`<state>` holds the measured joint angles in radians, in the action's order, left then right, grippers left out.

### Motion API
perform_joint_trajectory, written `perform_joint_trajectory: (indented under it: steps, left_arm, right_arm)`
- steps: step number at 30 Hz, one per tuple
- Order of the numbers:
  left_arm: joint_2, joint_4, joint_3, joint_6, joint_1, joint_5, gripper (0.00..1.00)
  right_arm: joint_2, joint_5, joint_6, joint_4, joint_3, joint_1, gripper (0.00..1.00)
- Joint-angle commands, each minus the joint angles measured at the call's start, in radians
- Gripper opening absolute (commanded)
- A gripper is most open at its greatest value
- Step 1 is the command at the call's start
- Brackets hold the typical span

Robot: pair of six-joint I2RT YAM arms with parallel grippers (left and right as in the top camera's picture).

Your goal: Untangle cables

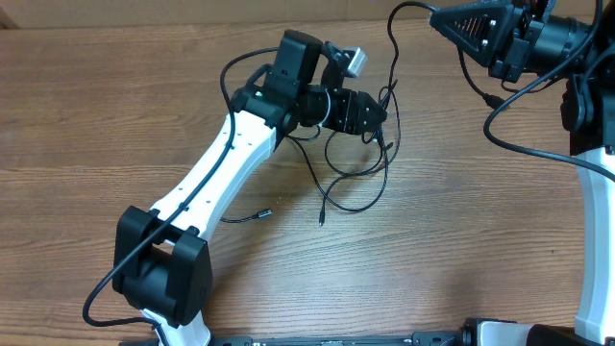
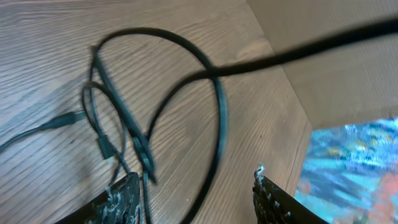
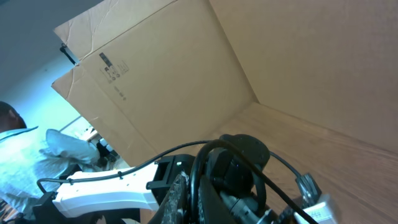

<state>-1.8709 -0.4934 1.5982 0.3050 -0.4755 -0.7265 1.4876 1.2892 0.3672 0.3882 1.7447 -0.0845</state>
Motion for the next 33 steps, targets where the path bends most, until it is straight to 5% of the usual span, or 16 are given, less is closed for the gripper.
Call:
perform_joint_trajectory:
  steps: [1, 4, 7, 12, 19, 23, 27, 33]
  left_arm:
    - [0.014, -0.006, 0.024, -0.063, -0.021, 0.004, 0.58]
    - [0.011, -0.033, 0.023, -0.067, -0.036, 0.128, 0.43]
    - [0.01, -0.073, 0.023, -0.066, -0.04, 0.309, 0.04]
    - [0.021, -0.125, 0.023, -0.066, -0.015, 0.462, 0.04]
    - [0.142, -0.192, 0.023, -0.066, 0.132, 0.489, 0.04]
    - [0.221, -0.202, 0.023, -0.066, 0.198, 0.398, 0.04]
    - [0.288, -0.16, 0.023, -0.066, 0.221, 0.182, 0.04]
    - [0.325, 0.029, 0.023, -0.059, 0.219, -0.224, 0.04]
  right_arm:
    - [-0.019, -0.005, 0.007, -0.005, 0.028, 0.0, 0.04]
    - [-0.019, -0.005, 0.008, -0.005, 0.028, 0.0, 0.04]
    - [-0.019, -0.011, 0.007, 0.0, 0.028, 0.0, 0.04]
    - [-0.019, -0.216, -0.005, 0.128, 0.027, -0.002, 0.04]
    - [-0.004, -1.038, -0.023, 0.496, 0.027, -0.002, 0.04]
    - [0.015, -1.342, -0.023, 0.629, 0.023, -0.002, 0.04]
    - [0.03, -1.343, -0.026, 0.662, 0.022, -0.002, 0.23]
    - [0.03, -1.019, -0.132, 0.647, 0.022, -0.001, 0.55]
